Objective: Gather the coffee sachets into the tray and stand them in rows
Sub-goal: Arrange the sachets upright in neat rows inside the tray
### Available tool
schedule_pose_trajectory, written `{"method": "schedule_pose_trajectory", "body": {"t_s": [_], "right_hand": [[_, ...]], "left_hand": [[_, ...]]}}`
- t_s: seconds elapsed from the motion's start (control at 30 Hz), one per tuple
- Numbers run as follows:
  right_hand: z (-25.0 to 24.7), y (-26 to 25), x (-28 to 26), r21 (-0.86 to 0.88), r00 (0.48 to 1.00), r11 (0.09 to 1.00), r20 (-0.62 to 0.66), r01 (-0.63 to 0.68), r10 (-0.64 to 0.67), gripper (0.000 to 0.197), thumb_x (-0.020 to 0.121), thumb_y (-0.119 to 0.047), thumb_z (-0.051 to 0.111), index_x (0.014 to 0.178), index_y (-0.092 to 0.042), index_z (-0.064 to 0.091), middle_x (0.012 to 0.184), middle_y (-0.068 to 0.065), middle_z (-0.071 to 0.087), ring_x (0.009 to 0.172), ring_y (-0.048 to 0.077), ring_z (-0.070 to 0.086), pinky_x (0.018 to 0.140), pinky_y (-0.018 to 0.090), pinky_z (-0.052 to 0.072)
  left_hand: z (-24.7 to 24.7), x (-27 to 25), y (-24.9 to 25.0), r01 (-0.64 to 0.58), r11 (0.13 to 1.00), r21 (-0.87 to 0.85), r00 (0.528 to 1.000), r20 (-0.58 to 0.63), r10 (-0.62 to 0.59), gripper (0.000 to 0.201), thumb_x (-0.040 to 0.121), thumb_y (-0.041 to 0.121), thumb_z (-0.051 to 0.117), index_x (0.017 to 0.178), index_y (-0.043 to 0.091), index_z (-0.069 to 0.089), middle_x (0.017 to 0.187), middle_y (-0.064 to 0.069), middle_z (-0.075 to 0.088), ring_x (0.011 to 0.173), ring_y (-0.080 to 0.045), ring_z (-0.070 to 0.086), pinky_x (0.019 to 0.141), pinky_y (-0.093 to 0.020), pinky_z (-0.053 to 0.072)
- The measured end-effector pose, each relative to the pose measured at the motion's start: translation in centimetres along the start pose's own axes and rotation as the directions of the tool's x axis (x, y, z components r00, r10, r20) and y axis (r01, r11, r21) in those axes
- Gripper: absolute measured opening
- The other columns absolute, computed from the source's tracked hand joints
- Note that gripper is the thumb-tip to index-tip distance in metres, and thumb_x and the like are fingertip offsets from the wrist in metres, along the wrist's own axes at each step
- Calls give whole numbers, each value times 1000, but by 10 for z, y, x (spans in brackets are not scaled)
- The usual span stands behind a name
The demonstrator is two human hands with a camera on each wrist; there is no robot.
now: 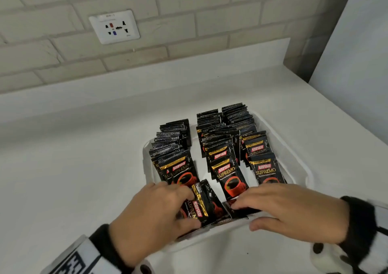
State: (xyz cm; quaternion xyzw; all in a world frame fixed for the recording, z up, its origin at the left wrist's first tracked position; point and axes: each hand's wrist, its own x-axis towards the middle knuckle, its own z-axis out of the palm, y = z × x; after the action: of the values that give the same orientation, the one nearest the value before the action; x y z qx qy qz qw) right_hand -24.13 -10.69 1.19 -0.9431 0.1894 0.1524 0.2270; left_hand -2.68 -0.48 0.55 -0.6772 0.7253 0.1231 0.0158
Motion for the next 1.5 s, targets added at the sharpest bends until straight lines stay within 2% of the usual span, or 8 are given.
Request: {"method": "schedule_pose_trajectory", "body": {"t_s": [0.07,0.27,0.47,0.77,1.0,1.27,1.4,1.5], "right_hand": [[2,-1,1,12,1000,1000,-9,-6,6,41,97,-43,34,138,-41,31,137,-23,38,124,-4,35,103,18,30],[7,1,-1,40,998,999,-66,-7,10,38,99,-38,30,136,-39,35,133,-20,45,120,-1,41,100,22,35],[12,2,-2,10,993,1000,-121,17,-16,37,101,-33,28,136,-39,35,131,-19,48,119,0,44,96,21,37],[18,20,-3,228,963,973,-267,31,32,33,94,-21,51,123,-34,54,116,-21,59,113,-11,40,90,3,33],[20,25,-1,313,920,947,-388,70,60,17,88,-22,60,101,-24,70,89,-19,67,91,-4,57,77,10,42],[7,40,-9,771,575,560,-616,302,538,5,74,-22,71,77,-26,69,70,-2,70,48,8,55,46,15,47],[14,51,-7,830,587,418,-557,370,587,68,34,-67,78,83,-20,69,72,8,70,50,13,61,40,19,46],[16,50,-4,854,626,372,-520,364,581,40,57,-35,83,85,-15,65,70,4,70,49,12,61,38,20,47]], "left_hand": [[1,-2,8,-30,999,-15,997,70,31,75,66,80,32,128,40,41,124,24,48,111,0,41,79,-11,27],[3,-8,11,-34,998,-43,982,182,42,36,82,59,54,110,36,51,100,25,34,85,7,34,63,-7,26],[0,-13,9,19,997,-72,983,186,-5,32,79,59,57,67,37,37,94,20,47,72,7,42,65,-11,34],[-1,-15,13,76,992,-98,995,76,-69,30,77,65,54,85,37,44,86,23,48,74,6,46,70,-11,37],[3,3,28,34,976,-215,999,-20,-39,28,80,59,55,97,36,52,86,26,47,70,8,45,62,-10,34],[11,14,26,11,968,-251,997,-70,-29,17,90,46,49,97,34,60,88,22,51,73,3,48,59,-11,34],[12,15,24,8,950,-311,994,-100,-41,22,86,48,55,106,39,58,91,28,48,77,11,47,63,-8,35],[3,17,25,-3,918,-397,983,-171,-70,30,80,50,57,108,42,55,99,32,47,92,14,45,70,-8,37]]}}
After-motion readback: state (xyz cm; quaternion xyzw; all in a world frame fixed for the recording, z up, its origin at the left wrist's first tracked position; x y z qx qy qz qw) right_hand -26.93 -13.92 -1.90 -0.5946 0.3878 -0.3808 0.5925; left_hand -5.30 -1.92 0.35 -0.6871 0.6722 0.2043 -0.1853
